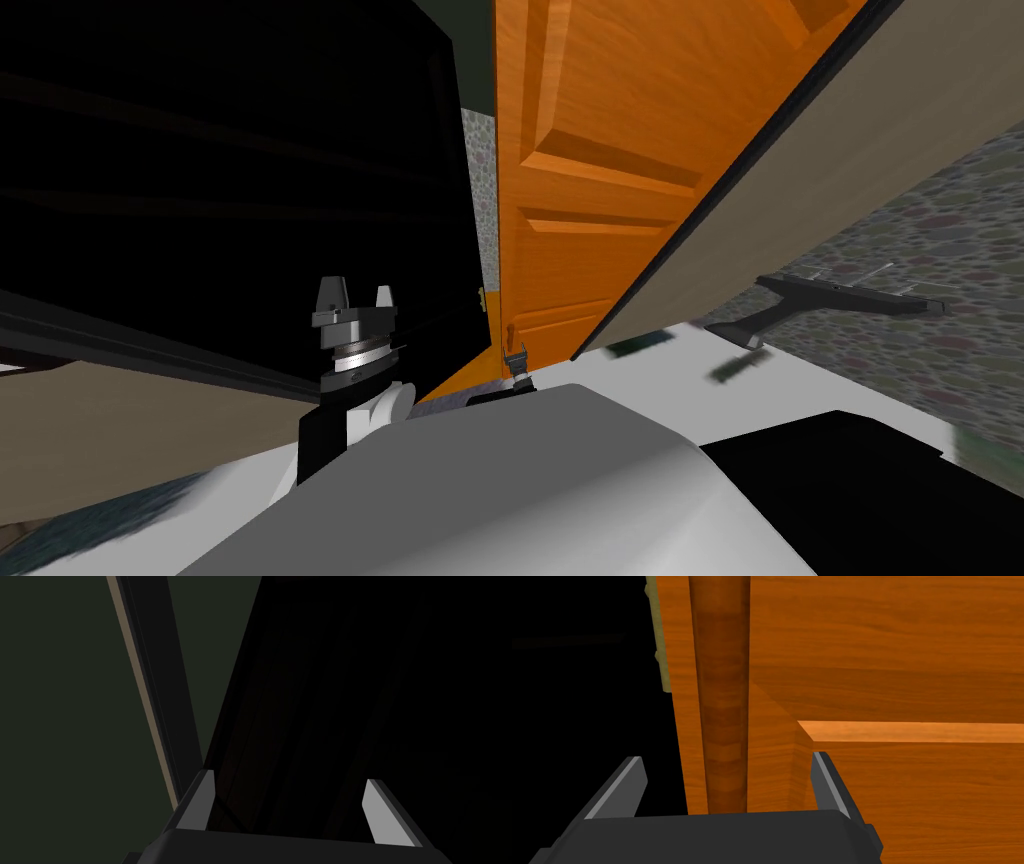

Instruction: Push the door open

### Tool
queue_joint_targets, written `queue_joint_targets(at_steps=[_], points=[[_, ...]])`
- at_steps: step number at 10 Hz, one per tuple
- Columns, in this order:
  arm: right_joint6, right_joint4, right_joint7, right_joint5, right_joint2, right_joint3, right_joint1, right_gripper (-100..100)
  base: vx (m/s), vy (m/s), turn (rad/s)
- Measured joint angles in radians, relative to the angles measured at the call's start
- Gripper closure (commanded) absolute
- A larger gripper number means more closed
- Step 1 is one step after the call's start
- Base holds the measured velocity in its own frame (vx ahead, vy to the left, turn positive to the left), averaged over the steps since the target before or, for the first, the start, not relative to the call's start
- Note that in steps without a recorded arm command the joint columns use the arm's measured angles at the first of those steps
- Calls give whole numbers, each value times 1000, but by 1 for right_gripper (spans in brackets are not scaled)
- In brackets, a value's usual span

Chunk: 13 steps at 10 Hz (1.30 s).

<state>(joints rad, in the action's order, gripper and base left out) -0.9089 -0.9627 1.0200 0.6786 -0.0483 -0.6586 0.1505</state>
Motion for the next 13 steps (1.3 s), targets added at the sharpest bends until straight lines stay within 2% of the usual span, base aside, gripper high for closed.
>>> queue_joint_targets(at_steps=[2, 3, 8, 9, 10, 12, 13], points=[[-4, 8, 7, 2, 7, 4, -5, -100, 119, 12, 11], [-4, 8, 8, 2, 7, 5, -5, 100, -9, 0, -4], [0, 7, 8, 3, 8, 5, -8, 100, -7, 1, 4], [0, 7, 8, 3, 8, 5, -8, 100, 9, 8, 171], [12, -10, 1, 4, 3, 22, 2, 100, 12, 5, 184], [2, 29, 16, 2, 6, 55, -16, 100, 9, 2, 129], [2, 26, 14, 1, 6, 69, -12, 100, 14, 3, 141]])
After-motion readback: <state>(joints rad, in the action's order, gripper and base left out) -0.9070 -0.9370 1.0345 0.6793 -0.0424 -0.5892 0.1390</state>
